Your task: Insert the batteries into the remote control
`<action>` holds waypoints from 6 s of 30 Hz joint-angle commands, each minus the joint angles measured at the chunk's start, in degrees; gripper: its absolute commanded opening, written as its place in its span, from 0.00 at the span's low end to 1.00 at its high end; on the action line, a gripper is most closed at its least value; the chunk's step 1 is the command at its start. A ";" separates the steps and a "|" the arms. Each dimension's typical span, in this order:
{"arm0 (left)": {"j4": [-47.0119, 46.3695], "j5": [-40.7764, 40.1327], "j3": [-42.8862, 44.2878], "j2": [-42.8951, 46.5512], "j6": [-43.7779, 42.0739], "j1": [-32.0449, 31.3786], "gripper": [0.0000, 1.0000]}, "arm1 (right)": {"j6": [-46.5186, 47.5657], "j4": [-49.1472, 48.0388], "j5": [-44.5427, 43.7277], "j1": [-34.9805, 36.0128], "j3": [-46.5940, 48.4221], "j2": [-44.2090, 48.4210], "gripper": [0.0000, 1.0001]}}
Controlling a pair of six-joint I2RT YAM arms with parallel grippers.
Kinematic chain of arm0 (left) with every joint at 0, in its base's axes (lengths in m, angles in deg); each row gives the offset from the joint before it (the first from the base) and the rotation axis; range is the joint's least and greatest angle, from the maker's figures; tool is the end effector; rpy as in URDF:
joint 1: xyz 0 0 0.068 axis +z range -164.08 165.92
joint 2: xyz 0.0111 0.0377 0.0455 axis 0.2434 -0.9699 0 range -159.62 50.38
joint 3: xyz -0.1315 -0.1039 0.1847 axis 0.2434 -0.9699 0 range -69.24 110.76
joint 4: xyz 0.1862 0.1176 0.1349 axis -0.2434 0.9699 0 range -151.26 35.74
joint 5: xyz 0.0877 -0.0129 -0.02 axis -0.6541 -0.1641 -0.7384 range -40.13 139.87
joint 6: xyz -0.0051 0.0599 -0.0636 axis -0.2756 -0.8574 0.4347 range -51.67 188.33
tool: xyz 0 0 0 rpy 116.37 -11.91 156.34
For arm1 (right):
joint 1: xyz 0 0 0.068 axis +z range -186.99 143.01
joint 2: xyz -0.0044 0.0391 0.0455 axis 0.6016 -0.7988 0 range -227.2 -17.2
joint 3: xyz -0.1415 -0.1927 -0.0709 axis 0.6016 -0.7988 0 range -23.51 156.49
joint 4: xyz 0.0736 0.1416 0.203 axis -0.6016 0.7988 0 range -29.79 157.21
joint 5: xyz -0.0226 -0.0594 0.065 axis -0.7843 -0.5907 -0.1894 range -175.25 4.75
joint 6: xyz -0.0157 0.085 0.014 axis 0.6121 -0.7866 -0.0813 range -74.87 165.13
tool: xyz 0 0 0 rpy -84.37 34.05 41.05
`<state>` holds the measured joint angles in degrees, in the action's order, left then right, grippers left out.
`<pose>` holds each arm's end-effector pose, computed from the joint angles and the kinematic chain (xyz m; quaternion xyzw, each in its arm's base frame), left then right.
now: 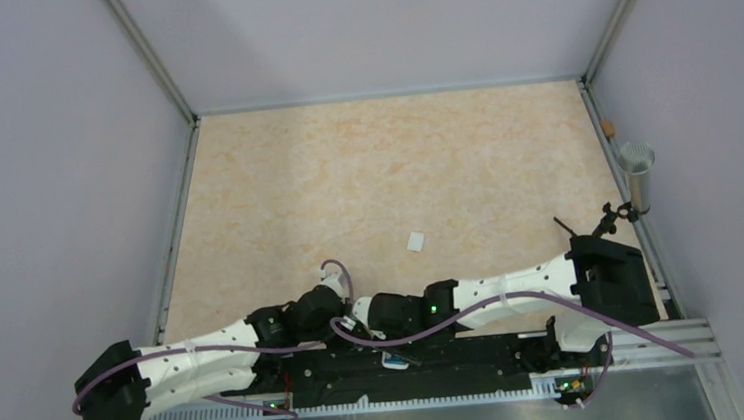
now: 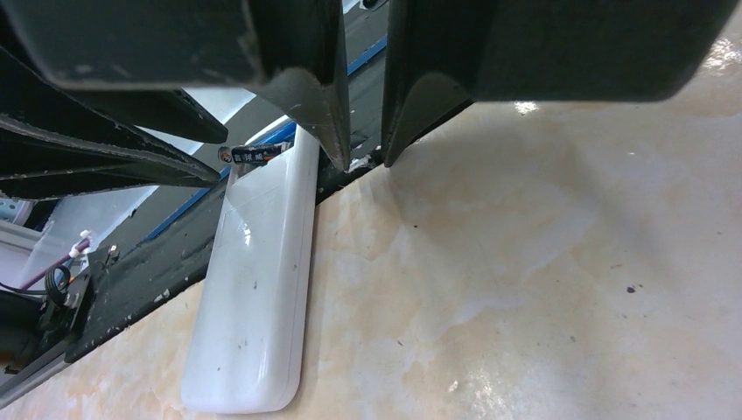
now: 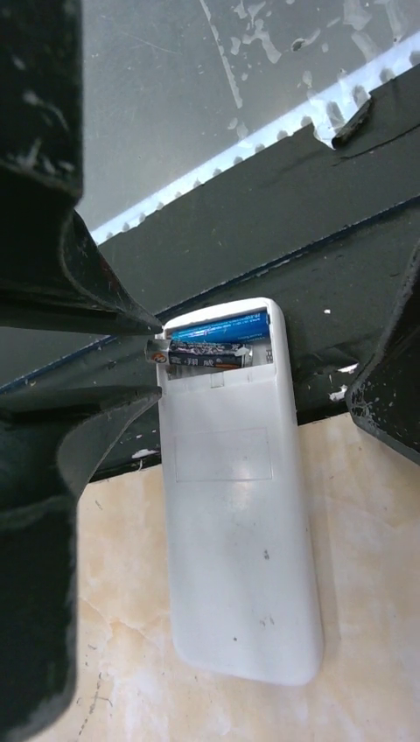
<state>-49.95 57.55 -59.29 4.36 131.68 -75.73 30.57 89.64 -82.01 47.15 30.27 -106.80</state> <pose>0.0794 -0.1689 0.0813 0.0105 0.9298 -0.3504 0.1120 0.0275 0.3115 0.1228 -0.5620 0.7984 0.1805 0.1186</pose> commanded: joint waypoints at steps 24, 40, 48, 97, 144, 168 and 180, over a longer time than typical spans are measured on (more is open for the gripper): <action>-3.72 6.50 1.82 -17.76 -4.51 -0.58 0.14 | -22.25 -7.61 -17.86 0.05 -12.17 11.26 0.09; -5.01 6.43 7.23 -27.46 -7.03 0.43 0.12 | -25.42 -15.31 -16.81 -6.95 -18.31 11.19 0.00; -5.42 8.99 10.27 -32.70 -10.66 3.90 0.11 | -25.22 -20.04 -14.98 -11.86 -20.46 13.80 0.00; -2.07 23.19 15.12 -30.36 -23.98 27.28 0.35 | -15.18 -21.83 1.27 -31.99 -18.20 21.22 0.23; -28.54 23.88 12.70 -39.32 -6.20 5.23 0.27 | -31.16 -17.05 8.06 -19.13 -27.53 27.07 0.17; -30.26 24.04 12.19 -40.50 -5.78 5.14 0.19 | -32.13 -20.51 8.75 -18.19 -27.93 23.35 0.14; -31.44 24.30 12.02 -41.47 -5.43 5.14 0.18 | -32.62 -21.52 7.74 -15.67 -26.87 18.53 0.12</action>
<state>-79.85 84.11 -47.48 -35.79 126.92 -70.42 -1.67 68.27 -73.15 29.82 1.95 -86.43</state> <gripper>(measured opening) 0.185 0.122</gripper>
